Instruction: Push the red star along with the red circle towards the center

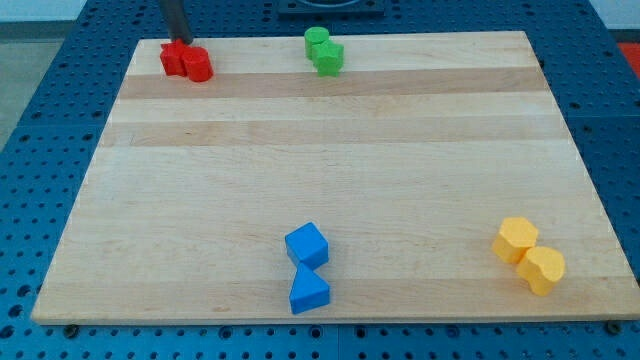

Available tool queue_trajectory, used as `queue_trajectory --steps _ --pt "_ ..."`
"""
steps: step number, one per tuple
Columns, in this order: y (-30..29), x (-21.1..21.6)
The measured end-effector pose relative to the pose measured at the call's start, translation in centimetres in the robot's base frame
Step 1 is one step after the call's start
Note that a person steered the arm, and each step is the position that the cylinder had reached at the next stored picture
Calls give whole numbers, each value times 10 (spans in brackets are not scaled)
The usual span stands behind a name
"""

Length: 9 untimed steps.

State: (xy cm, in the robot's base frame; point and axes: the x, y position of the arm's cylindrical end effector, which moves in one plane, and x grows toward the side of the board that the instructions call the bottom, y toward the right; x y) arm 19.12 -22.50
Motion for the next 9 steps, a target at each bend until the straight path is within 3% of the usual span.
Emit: queue_trajectory --steps 4,6,9 --pt "-9 1" --pt "-11 33" --pt "10 41"
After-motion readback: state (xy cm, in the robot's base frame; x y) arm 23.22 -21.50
